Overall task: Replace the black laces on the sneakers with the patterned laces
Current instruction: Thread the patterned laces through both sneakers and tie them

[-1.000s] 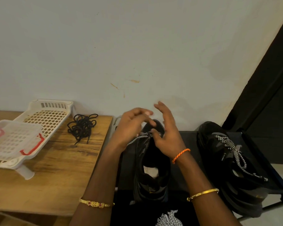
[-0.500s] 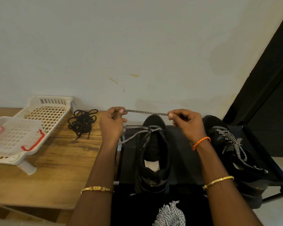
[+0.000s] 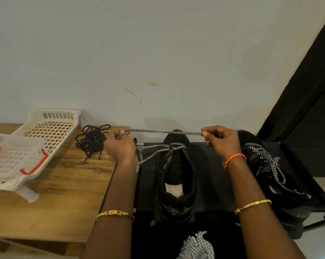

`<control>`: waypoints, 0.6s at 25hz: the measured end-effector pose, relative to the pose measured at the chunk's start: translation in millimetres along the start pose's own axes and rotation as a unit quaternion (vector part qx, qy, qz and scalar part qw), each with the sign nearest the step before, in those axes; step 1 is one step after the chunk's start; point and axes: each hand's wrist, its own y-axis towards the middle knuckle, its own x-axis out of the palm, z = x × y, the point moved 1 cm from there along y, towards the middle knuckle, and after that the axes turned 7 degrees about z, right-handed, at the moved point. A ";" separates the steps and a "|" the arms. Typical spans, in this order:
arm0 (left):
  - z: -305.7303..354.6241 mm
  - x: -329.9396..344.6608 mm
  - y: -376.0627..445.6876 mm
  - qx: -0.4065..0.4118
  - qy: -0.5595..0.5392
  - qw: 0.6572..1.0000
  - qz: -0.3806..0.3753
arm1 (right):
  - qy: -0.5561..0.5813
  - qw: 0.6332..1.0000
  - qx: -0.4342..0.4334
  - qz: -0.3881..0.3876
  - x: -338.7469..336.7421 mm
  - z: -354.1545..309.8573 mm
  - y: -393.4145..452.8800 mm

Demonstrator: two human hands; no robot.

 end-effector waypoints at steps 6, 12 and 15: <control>5.6 -2.1 -8.3 0.045 0.097 0.994 0.032 | 0.030 0.998 0.049 0.010 3.5 -0.3 -3.1; -6.3 20.9 -44.1 0.359 0.171 0.863 -0.311 | 0.050 0.991 0.088 -0.086 16.8 -5.6 -14.8; -18.7 30.0 -53.1 0.316 0.238 0.815 -0.424 | 0.042 0.991 0.099 -0.076 21.4 -2.7 -16.8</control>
